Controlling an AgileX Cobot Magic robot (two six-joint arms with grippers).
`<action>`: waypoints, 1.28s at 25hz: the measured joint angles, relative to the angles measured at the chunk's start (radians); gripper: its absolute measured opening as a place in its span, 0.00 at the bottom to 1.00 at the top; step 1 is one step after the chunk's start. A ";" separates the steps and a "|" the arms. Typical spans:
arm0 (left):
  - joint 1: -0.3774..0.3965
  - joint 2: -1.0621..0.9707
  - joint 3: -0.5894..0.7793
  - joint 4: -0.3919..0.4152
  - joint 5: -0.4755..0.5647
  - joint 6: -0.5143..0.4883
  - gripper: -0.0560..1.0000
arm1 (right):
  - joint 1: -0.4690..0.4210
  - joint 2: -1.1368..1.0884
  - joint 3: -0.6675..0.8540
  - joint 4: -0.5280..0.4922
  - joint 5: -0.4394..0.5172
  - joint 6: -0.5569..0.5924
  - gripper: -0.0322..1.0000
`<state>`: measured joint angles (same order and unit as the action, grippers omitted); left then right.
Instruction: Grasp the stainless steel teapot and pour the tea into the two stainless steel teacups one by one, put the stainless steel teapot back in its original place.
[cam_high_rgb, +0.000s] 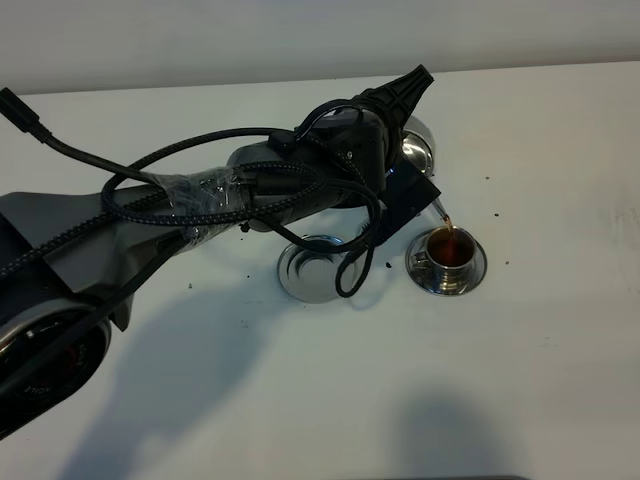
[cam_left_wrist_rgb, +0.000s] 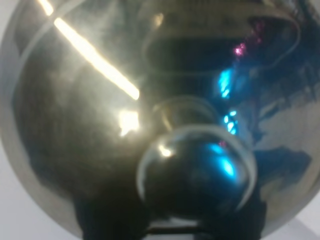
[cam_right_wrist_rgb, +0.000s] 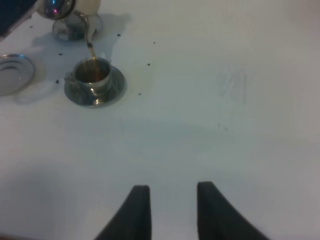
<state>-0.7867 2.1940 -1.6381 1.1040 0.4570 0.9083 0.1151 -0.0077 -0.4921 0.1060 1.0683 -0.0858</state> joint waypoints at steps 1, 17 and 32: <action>0.000 0.000 0.000 -0.019 0.008 0.000 0.26 | 0.000 0.000 0.000 0.000 0.000 0.000 0.25; 0.000 -0.005 0.000 -0.231 0.161 -0.208 0.26 | 0.000 0.000 0.000 0.000 0.000 0.000 0.25; 0.000 -0.154 0.000 -0.882 0.476 -0.300 0.26 | 0.000 0.000 0.000 0.000 0.000 0.000 0.25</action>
<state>-0.7867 2.0401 -1.6381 0.2217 0.9333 0.6081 0.1151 -0.0077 -0.4921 0.1060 1.0683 -0.0858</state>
